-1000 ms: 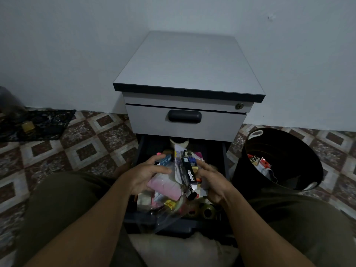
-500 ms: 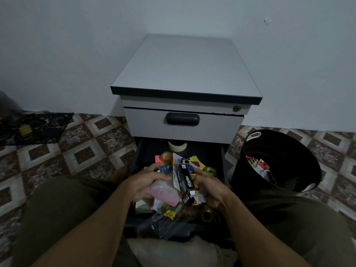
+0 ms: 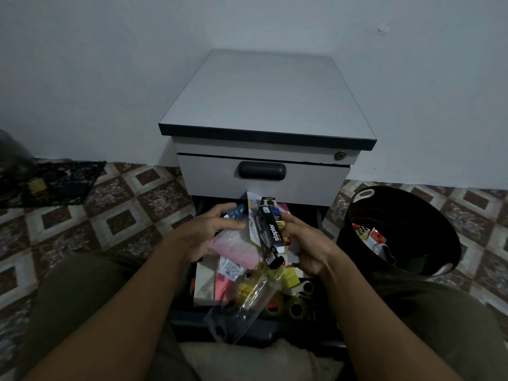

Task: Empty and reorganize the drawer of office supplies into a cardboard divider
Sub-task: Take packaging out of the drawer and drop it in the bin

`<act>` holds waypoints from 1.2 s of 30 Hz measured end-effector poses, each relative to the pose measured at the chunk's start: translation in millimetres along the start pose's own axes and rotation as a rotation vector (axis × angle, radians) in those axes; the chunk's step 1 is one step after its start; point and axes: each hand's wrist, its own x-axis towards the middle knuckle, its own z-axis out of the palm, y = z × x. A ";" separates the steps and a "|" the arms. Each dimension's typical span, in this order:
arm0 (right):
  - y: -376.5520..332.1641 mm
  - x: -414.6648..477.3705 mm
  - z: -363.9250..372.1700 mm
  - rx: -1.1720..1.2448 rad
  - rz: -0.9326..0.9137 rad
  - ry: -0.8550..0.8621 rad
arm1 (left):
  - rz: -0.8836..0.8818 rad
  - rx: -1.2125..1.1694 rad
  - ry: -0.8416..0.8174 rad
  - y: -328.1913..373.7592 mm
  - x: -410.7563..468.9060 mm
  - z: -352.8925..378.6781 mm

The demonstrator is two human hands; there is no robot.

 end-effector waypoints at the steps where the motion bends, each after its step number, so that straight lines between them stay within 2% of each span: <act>1: -1.2 -0.9 1.0 -0.009 0.004 0.000 | -0.001 -0.005 -0.002 0.3 -0.3 0.0; 13: -13.7 -28.8 2.0 -0.067 0.012 0.060 | 0.020 -0.021 -0.073 2.9 -11.0 18.1; 20: -21.3 -64.7 -3.0 -0.129 -0.074 0.123 | 0.065 0.014 -0.154 2.3 -20.7 40.6; 26: -33.6 -108.7 -7.7 -0.077 -0.143 0.145 | 0.081 0.035 -0.210 14.5 -28.3 77.8; 36: -77.8 -155.4 -24.0 -0.174 -0.195 0.312 | 0.094 0.116 -0.289 50.8 1.2 146.3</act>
